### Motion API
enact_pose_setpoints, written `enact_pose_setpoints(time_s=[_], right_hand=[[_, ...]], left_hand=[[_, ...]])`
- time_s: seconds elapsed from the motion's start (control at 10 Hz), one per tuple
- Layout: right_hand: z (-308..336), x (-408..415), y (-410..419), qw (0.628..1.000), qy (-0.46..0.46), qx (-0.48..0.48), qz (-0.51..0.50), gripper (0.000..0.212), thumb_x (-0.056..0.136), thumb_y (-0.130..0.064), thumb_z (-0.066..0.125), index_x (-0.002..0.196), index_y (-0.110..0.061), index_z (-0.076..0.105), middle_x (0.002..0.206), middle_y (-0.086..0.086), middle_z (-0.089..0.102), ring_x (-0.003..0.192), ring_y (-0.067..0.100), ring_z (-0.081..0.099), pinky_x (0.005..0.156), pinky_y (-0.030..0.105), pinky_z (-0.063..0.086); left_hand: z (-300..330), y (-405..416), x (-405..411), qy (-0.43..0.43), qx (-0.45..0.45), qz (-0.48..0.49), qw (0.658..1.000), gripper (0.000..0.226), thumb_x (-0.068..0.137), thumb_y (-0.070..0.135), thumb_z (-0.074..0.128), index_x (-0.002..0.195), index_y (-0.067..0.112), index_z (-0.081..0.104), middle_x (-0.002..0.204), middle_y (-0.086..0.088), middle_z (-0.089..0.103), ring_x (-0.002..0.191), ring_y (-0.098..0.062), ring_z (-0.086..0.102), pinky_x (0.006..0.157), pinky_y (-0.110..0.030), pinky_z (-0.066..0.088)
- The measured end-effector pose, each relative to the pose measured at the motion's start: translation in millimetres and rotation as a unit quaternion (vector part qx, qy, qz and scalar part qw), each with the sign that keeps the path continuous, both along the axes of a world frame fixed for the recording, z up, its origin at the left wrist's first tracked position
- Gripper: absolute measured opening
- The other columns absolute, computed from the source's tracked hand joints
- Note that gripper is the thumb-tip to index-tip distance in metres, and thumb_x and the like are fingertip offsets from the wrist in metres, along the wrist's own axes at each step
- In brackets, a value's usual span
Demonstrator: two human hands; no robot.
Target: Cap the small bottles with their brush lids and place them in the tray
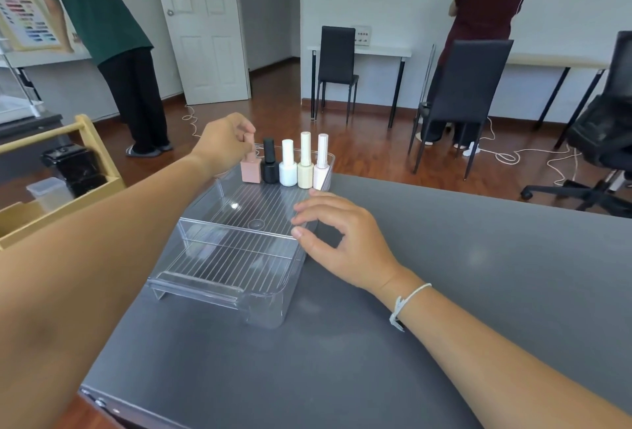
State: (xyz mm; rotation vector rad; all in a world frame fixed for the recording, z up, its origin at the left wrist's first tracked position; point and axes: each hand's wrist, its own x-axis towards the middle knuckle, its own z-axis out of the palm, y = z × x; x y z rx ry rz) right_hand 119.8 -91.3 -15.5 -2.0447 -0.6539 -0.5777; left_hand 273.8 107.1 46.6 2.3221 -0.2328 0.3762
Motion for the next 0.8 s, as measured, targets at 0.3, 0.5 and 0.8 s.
enact_pose_setpoints(time_s=[0.3,0.5,0.8], right_hand=[[1,0,0,1.0,0.001,0.0,-0.001,0.022,0.08,-0.032,0.063,0.088,-0.014,0.073,0.107,-0.001,0.07,0.121,0.012,0.053,0.103,0.029,0.042],[0,0,0,1.0,0.004,-0.002,-0.001,0.022,0.08,-0.032,0.063,0.088,-0.014,0.073,0.108,0.0,0.07,0.121,0.012,0.053,0.103,0.027,0.041],[3,-5,1,1.0,0.013,-0.01,-0.002,0.023,0.082,-0.031,0.063,0.097,-0.014,0.072,0.119,0.0,0.066,0.126,0.012,0.048,0.106,0.025,0.037]], left_hand=[[-5,0,11,0.01,-0.028,0.016,0.999,0.022,0.084,0.001,0.055,0.099,0.017,0.055,0.088,-0.004,0.059,0.065,-0.012,0.058,0.058,-0.02,0.043],[-5,0,13,0.018,-0.043,0.012,0.999,0.021,0.085,0.005,0.055,0.1,0.019,0.055,0.081,-0.003,0.058,0.07,-0.016,0.057,0.051,-0.022,0.04],[7,-2,-5,-0.045,-0.048,0.046,0.997,0.032,0.087,0.017,0.057,0.119,0.02,0.051,0.115,-0.002,0.054,0.074,-0.008,0.054,0.039,-0.003,0.038]])
